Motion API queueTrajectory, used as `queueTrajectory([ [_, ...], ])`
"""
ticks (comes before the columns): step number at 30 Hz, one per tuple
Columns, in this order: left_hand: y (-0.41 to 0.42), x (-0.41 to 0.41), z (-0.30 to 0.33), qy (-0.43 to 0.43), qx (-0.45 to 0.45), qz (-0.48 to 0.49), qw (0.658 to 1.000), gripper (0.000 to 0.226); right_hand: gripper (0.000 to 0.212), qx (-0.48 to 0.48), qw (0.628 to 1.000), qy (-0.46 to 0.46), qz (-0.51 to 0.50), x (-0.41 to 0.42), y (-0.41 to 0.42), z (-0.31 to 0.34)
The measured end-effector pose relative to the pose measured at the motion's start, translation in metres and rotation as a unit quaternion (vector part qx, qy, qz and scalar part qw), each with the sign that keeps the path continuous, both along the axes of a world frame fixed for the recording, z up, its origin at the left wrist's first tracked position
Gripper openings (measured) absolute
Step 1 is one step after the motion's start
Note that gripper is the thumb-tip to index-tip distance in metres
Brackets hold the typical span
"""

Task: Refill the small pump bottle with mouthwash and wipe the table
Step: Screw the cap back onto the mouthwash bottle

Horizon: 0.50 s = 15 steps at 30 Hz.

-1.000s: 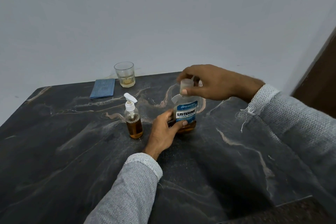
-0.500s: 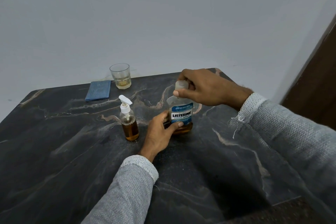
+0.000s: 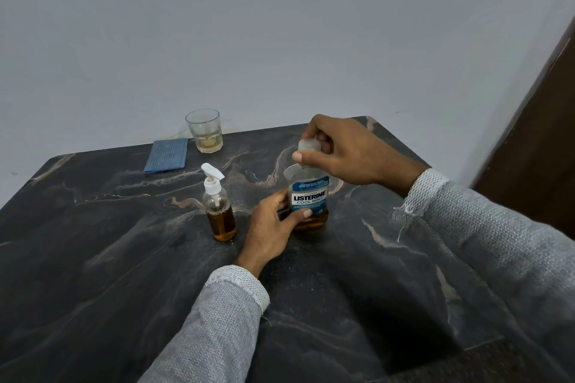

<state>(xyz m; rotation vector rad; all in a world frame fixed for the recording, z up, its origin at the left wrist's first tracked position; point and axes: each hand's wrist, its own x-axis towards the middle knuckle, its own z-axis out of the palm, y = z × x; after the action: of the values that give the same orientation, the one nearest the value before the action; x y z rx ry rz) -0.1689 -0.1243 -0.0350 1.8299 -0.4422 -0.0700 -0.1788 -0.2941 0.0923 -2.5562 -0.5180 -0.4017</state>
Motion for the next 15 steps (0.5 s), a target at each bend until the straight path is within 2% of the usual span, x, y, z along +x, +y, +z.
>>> queueTrajectory([
  [2,-0.001,0.000,0.000,0.000,0.004,0.004,1.000,0.036,0.039,0.007,0.999,-0.039,-0.038,0.000,0.006,-0.010],
  [5,0.000,-0.001,0.002,-0.004,0.011,0.002,1.000,0.034,0.043,0.041,0.996,-0.046,-0.065,0.000,0.008,-0.017],
  [10,0.001,0.000,0.001,0.003,0.007,-0.003,1.000,0.036,0.042,0.026,0.999,0.033,0.014,0.000,-0.003,-0.003],
  [15,0.000,0.000,0.001,-0.003,0.006,0.002,1.000,0.035,0.033,0.036,0.999,-0.015,-0.019,0.001,0.001,-0.011],
])
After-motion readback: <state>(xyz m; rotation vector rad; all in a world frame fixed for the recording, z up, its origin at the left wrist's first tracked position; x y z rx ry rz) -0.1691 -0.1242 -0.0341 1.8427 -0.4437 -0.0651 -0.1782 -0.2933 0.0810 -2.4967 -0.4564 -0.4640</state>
